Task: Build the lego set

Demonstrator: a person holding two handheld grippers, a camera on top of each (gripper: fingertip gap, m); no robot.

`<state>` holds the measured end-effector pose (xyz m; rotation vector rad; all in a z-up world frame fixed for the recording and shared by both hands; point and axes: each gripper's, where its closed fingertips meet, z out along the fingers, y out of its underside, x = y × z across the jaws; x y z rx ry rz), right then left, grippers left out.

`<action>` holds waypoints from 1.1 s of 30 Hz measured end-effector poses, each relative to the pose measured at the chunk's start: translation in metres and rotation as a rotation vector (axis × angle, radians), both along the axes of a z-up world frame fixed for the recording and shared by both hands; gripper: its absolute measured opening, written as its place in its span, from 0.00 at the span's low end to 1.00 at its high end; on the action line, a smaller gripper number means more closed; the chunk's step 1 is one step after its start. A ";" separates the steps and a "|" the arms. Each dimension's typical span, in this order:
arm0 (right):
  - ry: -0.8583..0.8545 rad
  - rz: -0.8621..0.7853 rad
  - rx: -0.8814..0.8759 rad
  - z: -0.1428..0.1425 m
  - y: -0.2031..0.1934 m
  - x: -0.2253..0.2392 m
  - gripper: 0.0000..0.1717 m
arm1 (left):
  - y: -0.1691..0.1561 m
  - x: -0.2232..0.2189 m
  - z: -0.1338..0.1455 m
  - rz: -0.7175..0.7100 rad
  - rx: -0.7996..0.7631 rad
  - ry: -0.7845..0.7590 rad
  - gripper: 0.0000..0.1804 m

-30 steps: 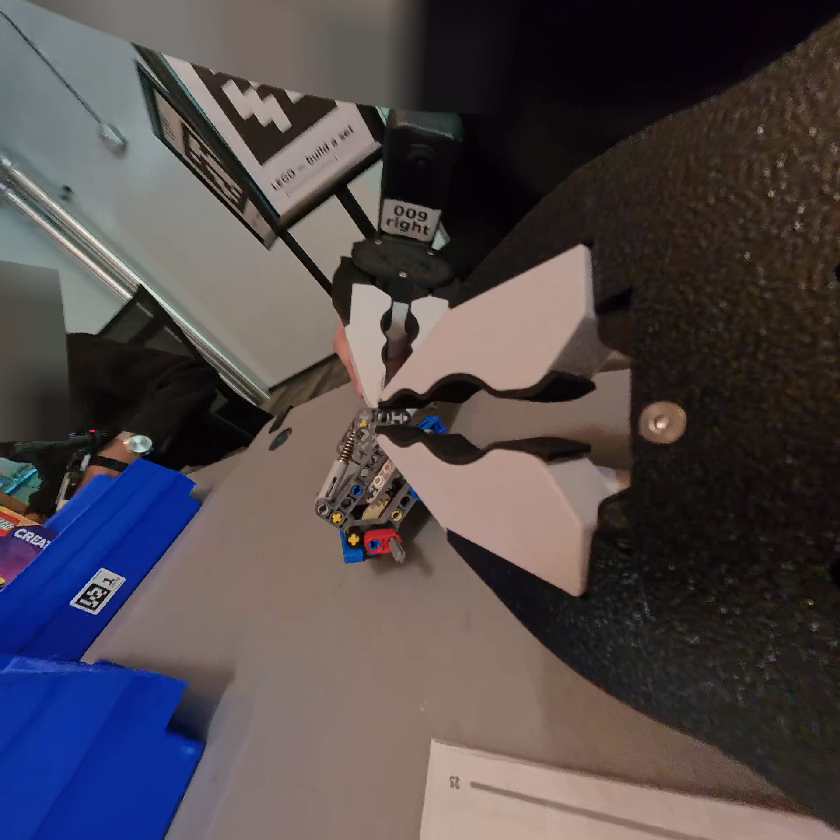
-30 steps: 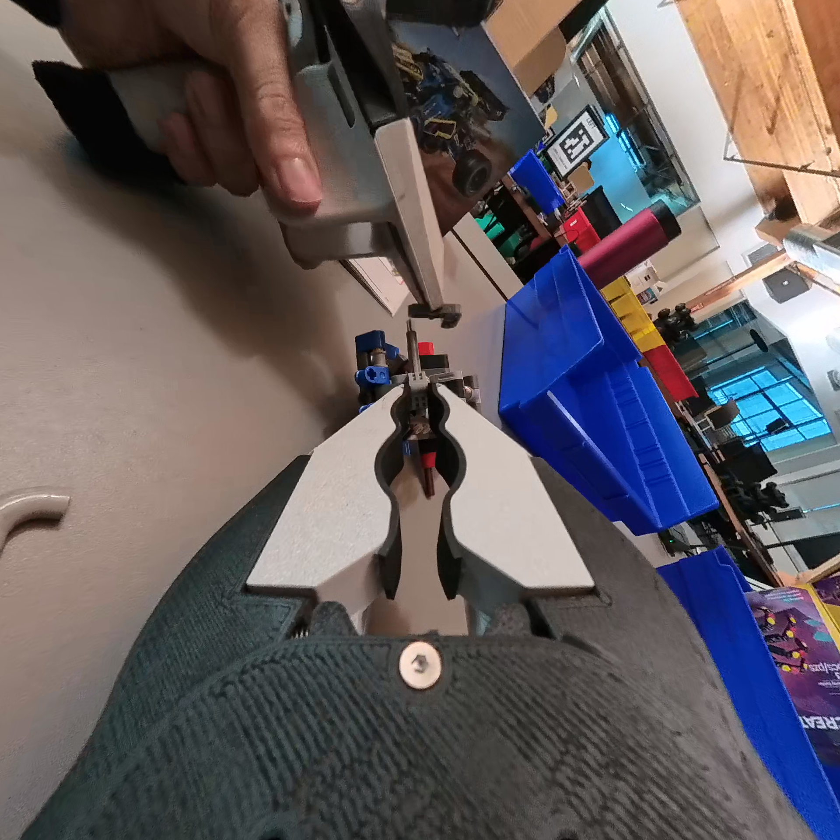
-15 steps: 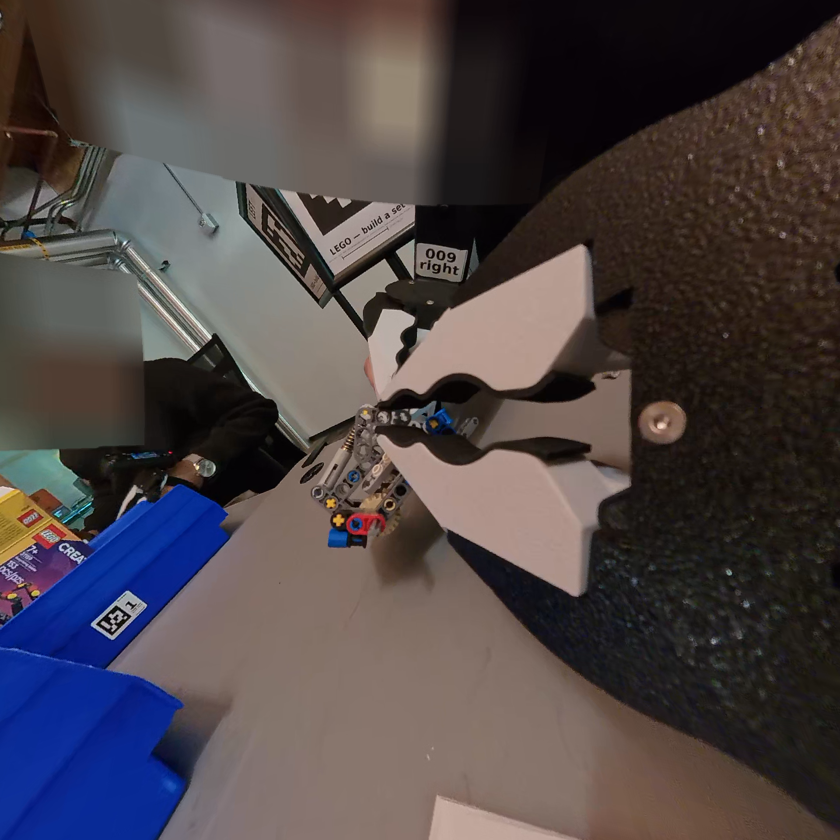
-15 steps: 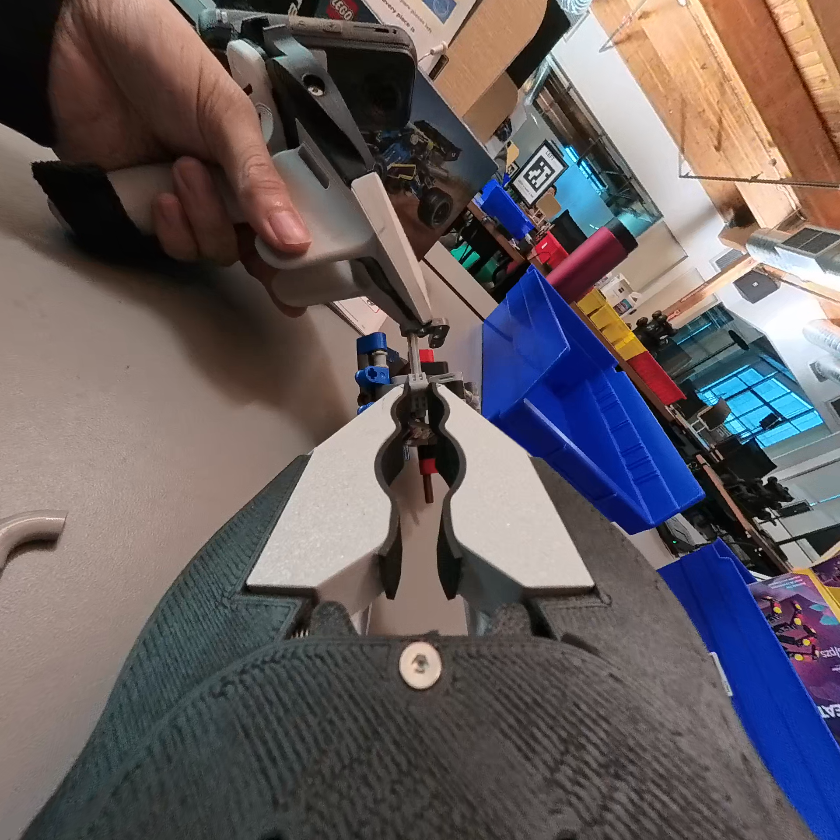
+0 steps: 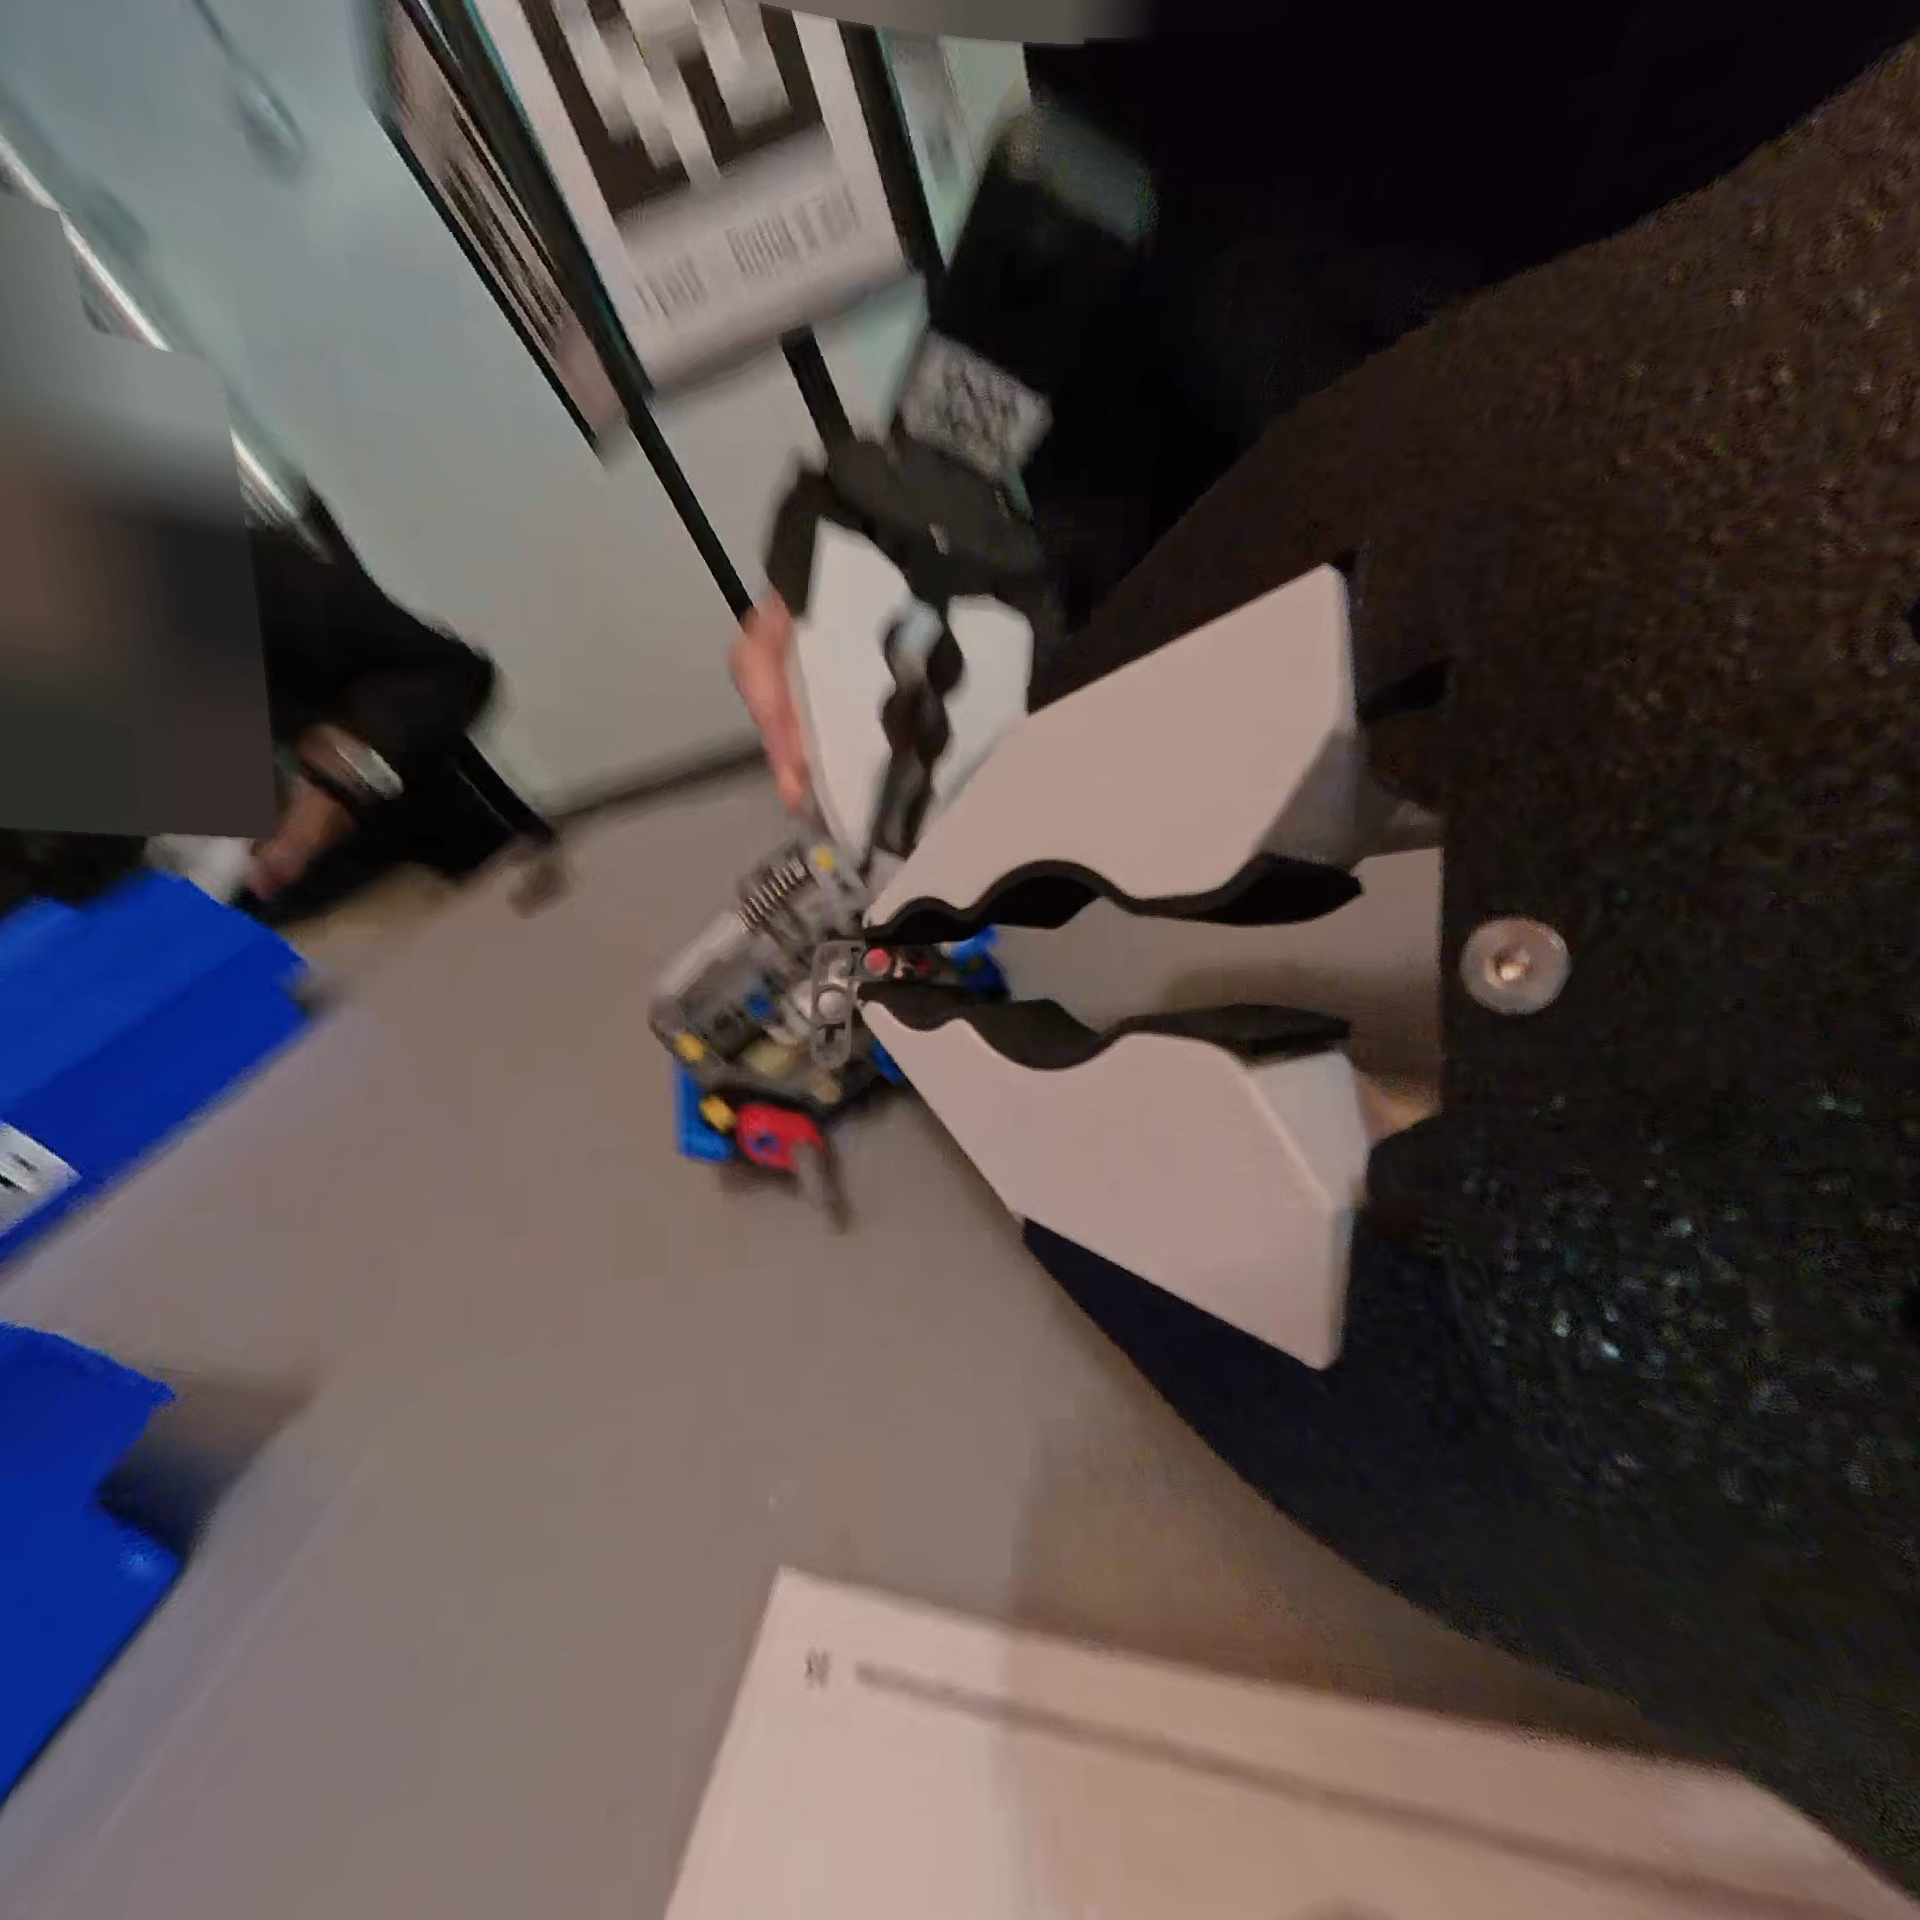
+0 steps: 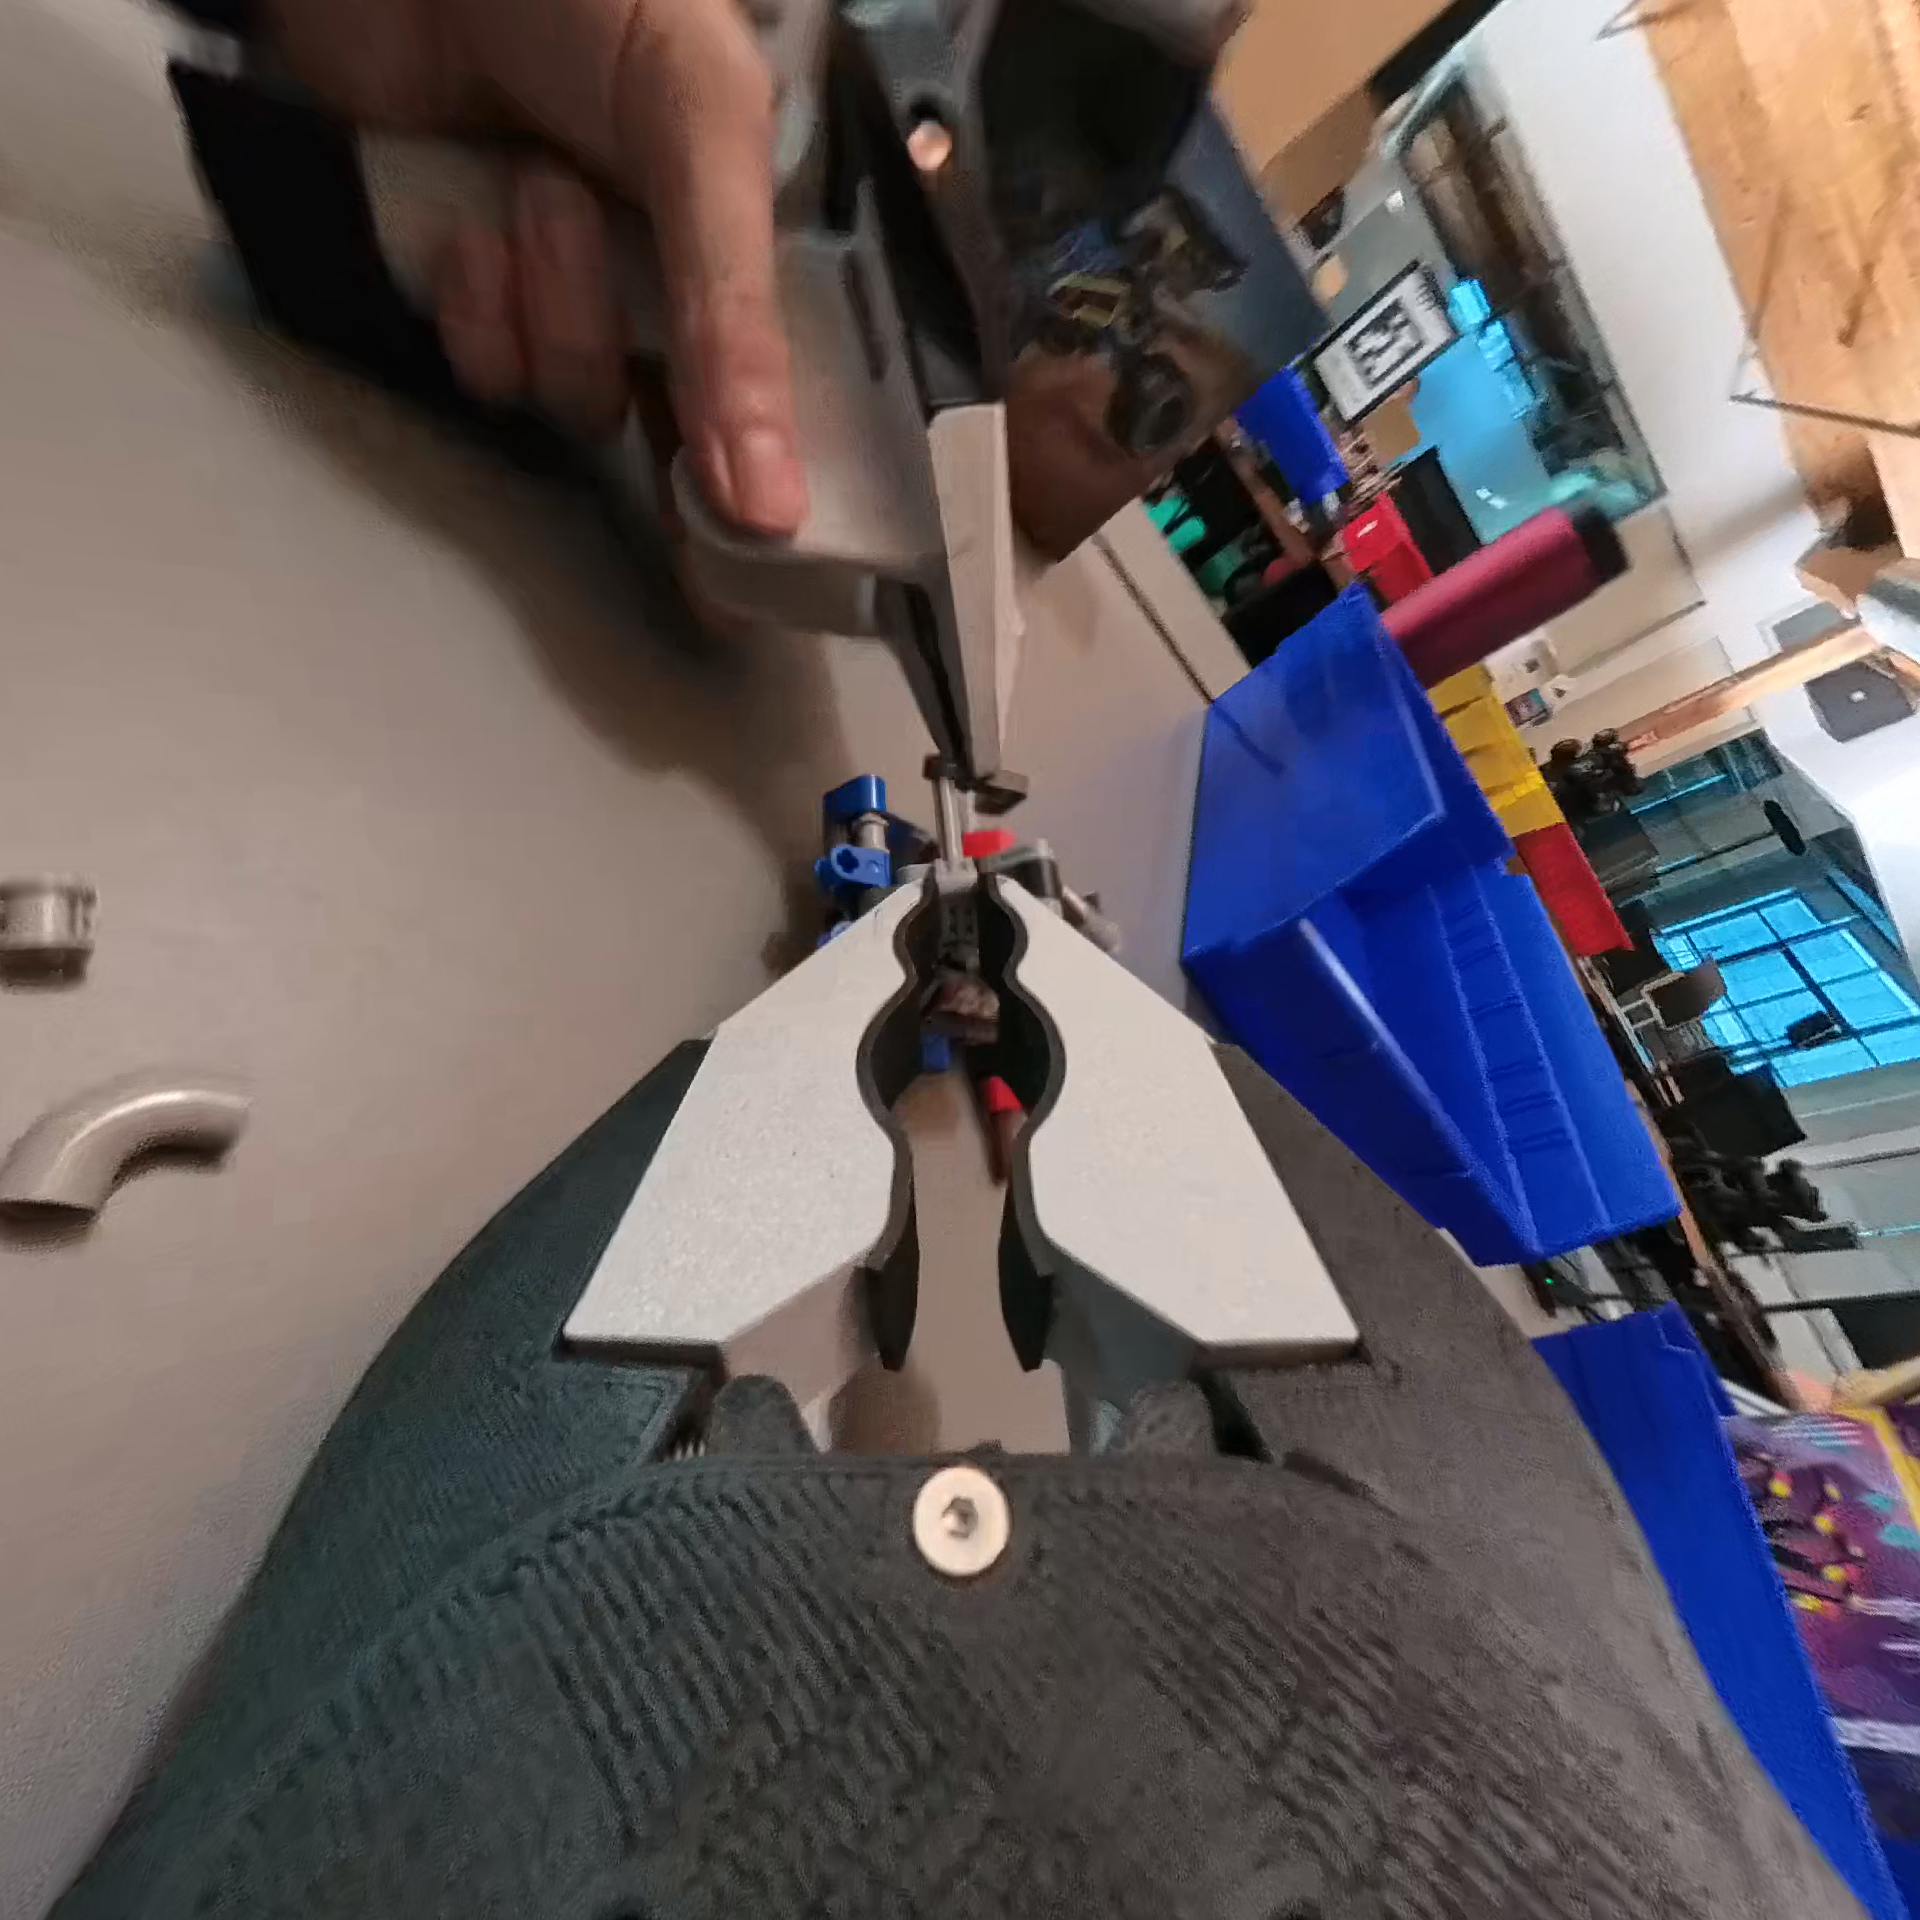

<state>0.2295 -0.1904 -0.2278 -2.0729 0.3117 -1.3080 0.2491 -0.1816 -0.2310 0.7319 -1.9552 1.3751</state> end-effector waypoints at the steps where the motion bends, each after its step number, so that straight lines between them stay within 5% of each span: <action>1: -0.003 -0.013 -0.048 -0.004 0.000 0.001 0.03 | 0.006 0.001 -0.011 -0.014 0.103 -0.097 0.02; 4: -0.019 -0.014 -0.076 -0.005 0.000 0.001 0.03 | 0.024 0.007 -0.034 -0.070 0.380 -0.380 0.02; 11: -0.056 -0.040 -0.125 -0.005 -0.004 0.003 0.03 | 0.033 -0.001 -0.040 -0.236 0.668 -0.791 0.02; 20: -0.073 -0.045 -0.148 -0.006 -0.003 0.003 0.04 | 0.034 -0.003 -0.039 -0.162 0.608 -0.606 0.05; 33: -0.035 -0.081 -0.153 -0.012 -0.005 0.007 0.11 | 0.035 0.001 -0.040 -0.162 0.592 -0.719 0.02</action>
